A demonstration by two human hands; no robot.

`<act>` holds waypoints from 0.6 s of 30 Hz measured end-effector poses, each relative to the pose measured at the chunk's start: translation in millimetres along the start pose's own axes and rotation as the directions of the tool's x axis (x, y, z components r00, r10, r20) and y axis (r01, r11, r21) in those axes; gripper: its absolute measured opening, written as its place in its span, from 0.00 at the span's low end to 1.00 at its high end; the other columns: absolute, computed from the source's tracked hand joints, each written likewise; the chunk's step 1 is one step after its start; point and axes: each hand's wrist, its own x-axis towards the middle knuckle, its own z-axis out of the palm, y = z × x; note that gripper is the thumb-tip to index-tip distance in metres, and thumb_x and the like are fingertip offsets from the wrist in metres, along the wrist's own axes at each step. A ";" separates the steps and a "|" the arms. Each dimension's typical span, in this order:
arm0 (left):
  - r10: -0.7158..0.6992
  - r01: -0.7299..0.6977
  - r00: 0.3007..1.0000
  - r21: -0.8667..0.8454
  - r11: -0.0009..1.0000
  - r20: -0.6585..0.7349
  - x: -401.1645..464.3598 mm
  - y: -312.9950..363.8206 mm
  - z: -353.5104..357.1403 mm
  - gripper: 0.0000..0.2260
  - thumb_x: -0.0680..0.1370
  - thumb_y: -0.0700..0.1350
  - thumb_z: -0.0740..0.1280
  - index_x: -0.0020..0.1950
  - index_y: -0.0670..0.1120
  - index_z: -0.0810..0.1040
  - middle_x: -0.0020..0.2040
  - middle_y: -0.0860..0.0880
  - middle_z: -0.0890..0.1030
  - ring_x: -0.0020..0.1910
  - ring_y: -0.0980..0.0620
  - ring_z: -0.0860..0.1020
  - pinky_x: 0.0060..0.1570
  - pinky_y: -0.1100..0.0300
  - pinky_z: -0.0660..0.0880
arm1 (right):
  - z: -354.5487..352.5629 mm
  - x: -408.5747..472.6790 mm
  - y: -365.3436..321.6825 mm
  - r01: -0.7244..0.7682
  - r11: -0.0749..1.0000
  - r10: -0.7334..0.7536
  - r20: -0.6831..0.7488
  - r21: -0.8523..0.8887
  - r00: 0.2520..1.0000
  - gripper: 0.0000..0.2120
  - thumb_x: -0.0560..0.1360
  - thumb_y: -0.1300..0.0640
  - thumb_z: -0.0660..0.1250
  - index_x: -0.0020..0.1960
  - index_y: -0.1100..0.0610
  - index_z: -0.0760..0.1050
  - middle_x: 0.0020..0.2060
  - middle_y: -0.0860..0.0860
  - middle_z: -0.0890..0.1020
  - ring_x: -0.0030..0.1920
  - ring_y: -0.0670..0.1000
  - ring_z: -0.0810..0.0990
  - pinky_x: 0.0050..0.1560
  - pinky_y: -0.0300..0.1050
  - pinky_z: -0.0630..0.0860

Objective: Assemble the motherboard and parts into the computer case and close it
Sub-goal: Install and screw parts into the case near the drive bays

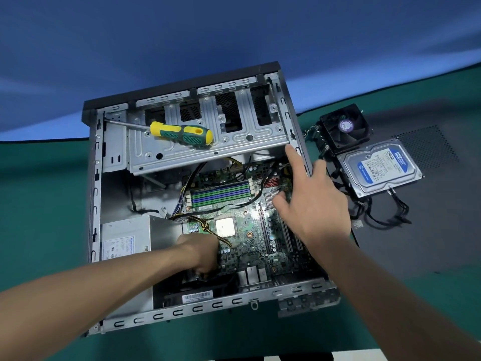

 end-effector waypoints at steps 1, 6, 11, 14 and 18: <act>-0.010 0.010 1.000 -0.050 0.999 -0.003 0.5 -2.1 1.5 0.08 0.75 0.36 0.63 0.52 0.39 0.78 0.43 0.48 0.78 0.48 0.48 0.80 0.45 0.57 0.78 | -0.1 0.2 -0.2 0.001 1.000 -0.001 -0.001 0.002 1.000 0.35 0.76 0.46 0.59 0.74 0.44 0.39 0.53 0.55 0.64 0.37 0.51 0.68 0.31 0.44 0.65; -0.065 0.066 0.998 -0.233 0.970 0.011 0.6 -9.2 5.7 0.06 0.75 0.38 0.63 0.45 0.44 0.80 0.34 0.51 0.77 0.39 0.52 0.78 0.34 0.64 0.71 | -0.3 -0.8 0.2 0.003 1.000 -0.003 -0.004 0.003 1.000 0.35 0.76 0.46 0.59 0.74 0.44 0.39 0.53 0.55 0.64 0.37 0.52 0.68 0.32 0.45 0.65; -0.099 0.093 0.995 -0.303 0.949 -0.005 -1.2 -6.1 11.0 0.08 0.75 0.36 0.63 0.36 0.44 0.74 0.31 0.51 0.76 0.39 0.51 0.79 0.41 0.61 0.76 | 0.5 -1.3 0.2 0.002 1.000 -0.002 -0.018 -0.002 1.000 0.35 0.76 0.46 0.60 0.73 0.44 0.40 0.54 0.56 0.65 0.36 0.51 0.68 0.31 0.44 0.65; -0.124 0.108 0.992 -0.328 0.939 -0.029 -3.0 -3.2 12.8 0.09 0.74 0.35 0.63 0.34 0.43 0.72 0.30 0.50 0.74 0.38 0.50 0.78 0.39 0.61 0.75 | 1.0 -0.9 0.2 0.004 1.000 -0.004 -0.020 0.006 1.000 0.36 0.76 0.46 0.60 0.74 0.44 0.41 0.54 0.56 0.65 0.36 0.51 0.68 0.31 0.44 0.65; -0.158 0.130 0.986 -0.324 0.937 -0.062 -6.6 0.9 15.1 0.04 0.74 0.36 0.62 0.43 0.44 0.74 0.32 0.51 0.73 0.36 0.52 0.75 0.36 0.61 0.72 | 0.8 -1.2 0.4 0.000 1.000 0.000 -0.015 0.010 1.000 0.37 0.76 0.46 0.61 0.74 0.44 0.40 0.55 0.56 0.65 0.37 0.52 0.69 0.33 0.45 0.67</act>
